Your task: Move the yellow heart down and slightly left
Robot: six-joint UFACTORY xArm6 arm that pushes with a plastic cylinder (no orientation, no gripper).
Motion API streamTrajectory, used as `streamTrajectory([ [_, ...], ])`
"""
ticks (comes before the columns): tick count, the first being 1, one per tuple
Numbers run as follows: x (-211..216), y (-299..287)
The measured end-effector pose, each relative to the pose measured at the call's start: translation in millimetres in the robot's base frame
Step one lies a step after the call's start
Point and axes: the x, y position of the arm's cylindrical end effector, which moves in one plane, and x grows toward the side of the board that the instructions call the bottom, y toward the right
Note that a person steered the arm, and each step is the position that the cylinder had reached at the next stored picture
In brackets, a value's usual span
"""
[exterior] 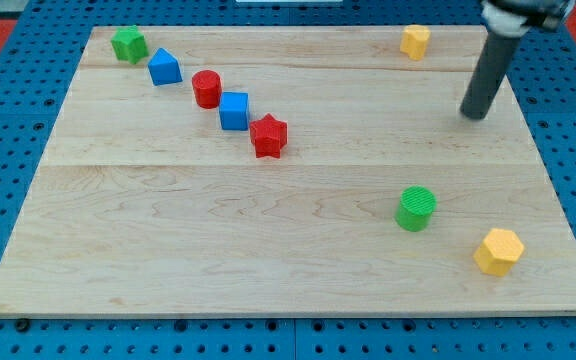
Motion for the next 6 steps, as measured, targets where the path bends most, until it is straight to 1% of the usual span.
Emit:
streamTrajectory([
  [1,-78,45],
  [2,-129,16],
  [3,-127,-70],
  [4,-100,-112],
  [5,-82,-106],
  [6,-84,-124],
])
